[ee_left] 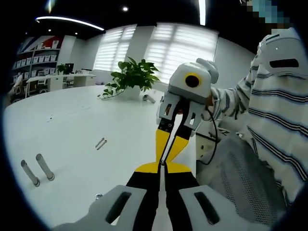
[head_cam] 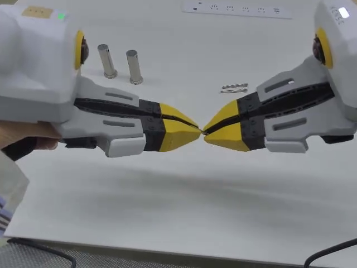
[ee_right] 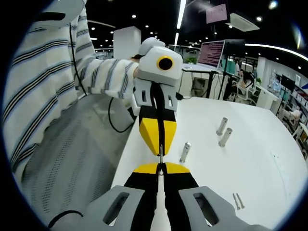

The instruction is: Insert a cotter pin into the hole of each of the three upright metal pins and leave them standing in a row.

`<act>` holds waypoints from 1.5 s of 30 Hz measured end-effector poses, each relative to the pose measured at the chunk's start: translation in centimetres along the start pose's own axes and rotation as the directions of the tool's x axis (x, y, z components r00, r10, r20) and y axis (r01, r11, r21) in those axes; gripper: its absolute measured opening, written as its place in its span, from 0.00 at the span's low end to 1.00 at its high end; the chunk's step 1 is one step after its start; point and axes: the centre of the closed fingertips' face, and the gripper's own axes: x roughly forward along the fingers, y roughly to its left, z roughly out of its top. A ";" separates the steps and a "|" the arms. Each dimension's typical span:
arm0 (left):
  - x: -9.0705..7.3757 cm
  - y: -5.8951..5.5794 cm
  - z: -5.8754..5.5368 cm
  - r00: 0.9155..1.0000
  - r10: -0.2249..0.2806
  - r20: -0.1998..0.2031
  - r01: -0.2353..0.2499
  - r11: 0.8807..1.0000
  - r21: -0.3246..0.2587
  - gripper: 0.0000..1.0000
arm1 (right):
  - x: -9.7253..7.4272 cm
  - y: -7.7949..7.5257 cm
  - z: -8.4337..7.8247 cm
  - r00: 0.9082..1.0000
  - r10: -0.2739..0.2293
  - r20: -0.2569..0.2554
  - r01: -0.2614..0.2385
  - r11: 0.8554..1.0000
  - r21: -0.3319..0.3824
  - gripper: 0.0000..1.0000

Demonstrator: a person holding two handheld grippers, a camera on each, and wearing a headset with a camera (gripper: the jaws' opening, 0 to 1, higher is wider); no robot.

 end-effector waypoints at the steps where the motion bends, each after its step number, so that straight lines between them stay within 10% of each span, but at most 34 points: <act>1: 0.0 0.0 0.0 1.000 0.002 -0.001 -0.002 1.000 -0.005 0.00 | 0.0 0.1 0.0 1.000 -0.004 -0.004 0.004 1.000 -0.004 0.04; 12: 0.0 0.3 -0.2 1.000 0.031 0.005 -0.030 0.994 -0.105 0.01 | 0.2 -0.5 -0.2 0.999 -0.044 -0.013 0.044 0.999 -0.012 0.04; 19: -0.2 0.7 0.0 0.999 0.043 0.027 -0.033 0.961 -0.275 0.01 | 0.5 -0.7 -0.3 0.997 -0.071 -0.022 0.070 0.997 -0.044 0.04; 45: -0.3 1.0 0.2 0.997 0.059 0.052 -0.034 0.917 -0.398 0.01 | 0.4 -0.8 0.4 0.989 -0.140 -0.044 0.128 0.969 -0.210 0.04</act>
